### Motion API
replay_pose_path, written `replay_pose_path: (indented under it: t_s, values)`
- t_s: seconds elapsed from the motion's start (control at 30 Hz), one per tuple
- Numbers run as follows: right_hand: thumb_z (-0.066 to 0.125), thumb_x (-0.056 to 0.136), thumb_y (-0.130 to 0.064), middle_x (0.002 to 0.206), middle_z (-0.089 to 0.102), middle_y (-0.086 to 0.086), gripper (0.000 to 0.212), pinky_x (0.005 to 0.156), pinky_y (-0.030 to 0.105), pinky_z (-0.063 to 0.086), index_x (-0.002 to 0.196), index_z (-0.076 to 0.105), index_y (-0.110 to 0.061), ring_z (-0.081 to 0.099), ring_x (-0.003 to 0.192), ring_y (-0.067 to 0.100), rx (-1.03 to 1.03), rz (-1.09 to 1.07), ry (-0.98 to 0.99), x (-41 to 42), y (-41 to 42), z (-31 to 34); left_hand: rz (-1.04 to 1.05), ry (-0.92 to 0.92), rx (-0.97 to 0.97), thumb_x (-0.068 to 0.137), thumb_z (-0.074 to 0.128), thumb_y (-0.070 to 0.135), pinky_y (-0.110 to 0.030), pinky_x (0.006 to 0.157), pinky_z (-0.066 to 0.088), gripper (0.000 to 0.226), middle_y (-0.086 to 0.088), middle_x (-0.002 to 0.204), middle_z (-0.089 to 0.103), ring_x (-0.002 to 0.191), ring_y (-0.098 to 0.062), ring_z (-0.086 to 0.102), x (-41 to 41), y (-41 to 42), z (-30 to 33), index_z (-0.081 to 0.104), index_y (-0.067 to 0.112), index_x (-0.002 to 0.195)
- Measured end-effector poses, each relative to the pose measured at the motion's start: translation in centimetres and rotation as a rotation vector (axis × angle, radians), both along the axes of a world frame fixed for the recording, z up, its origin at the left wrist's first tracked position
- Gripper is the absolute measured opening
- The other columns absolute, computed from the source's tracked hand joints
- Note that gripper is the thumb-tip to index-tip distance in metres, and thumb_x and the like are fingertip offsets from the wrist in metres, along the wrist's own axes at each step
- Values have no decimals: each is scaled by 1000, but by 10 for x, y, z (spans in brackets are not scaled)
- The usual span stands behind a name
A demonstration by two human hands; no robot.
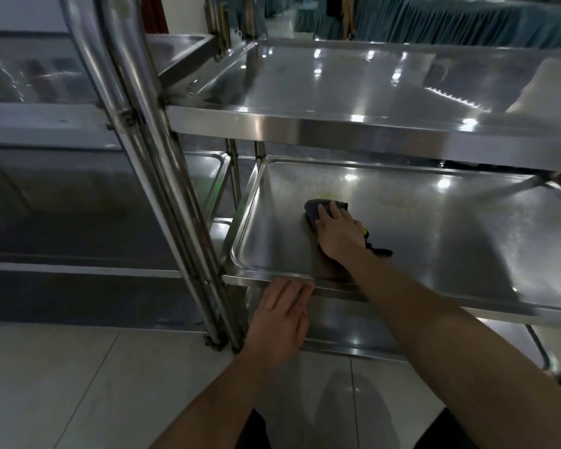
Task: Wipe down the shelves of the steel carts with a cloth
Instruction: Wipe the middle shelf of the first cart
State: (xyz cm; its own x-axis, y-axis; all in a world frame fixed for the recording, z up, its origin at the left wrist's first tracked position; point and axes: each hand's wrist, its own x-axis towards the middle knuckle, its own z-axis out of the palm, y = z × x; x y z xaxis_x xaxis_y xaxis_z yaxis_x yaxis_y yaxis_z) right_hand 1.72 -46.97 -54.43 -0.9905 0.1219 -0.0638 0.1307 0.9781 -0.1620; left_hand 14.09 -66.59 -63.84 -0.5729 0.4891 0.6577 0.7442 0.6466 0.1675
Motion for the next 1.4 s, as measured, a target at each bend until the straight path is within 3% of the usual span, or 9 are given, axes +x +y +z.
replay_pose_path:
  t_s: [0.17, 0.37, 0.6, 1.17, 1.4]
  values:
    - [19, 108, -43, 169, 6, 3, 54, 118, 48, 21, 160, 15, -26, 13, 152, 28, 17, 34, 34, 48, -10, -7, -51, 21, 0, 93, 60, 14, -42, 118, 36, 48, -13, 140, 56, 126, -37, 53, -4, -5, -2, 59, 2, 140]
    - [21, 108, -43, 168, 10, 0, 52, 117, 45, 27, 158, 21, -28, 17, 152, 25, 9, 45, 40, 87, -10, -12, -158, -81, 96, 96, 54, 7, -49, 108, 44, 46, -18, 140, 56, 125, -37, 54, -2, -18, 10, 56, -3, 140]
    - [23, 107, -41, 167, 12, 3, 52, 114, 46, 28, 157, 22, -27, 20, 150, 27, 95, 70, 59, 98, -44, -10, 145, -61, 200, 96, 55, 5, -48, 115, 36, 36, -17, 131, 60, 126, -40, 53, -11, -57, 6, 64, -2, 131]
    - [20, 108, -41, 169, 5, 1, 54, 118, 52, 20, 160, 14, -28, 10, 153, 28, -38, -76, -35, -32, -20, 2, 140, -38, 264, 99, 50, 8, -53, 105, 44, 37, -18, 125, 64, 119, -41, 58, -14, -49, -8, 64, -3, 131]
    - [22, 108, -41, 169, 7, 2, 54, 120, 51, 17, 160, 17, -29, 11, 153, 28, -58, -48, 26, -70, -65, -4, 159, -28, 299, 101, 47, 10, -51, 105, 46, 36, -15, 126, 65, 122, -38, 57, -15, -49, -9, 66, -1, 129]
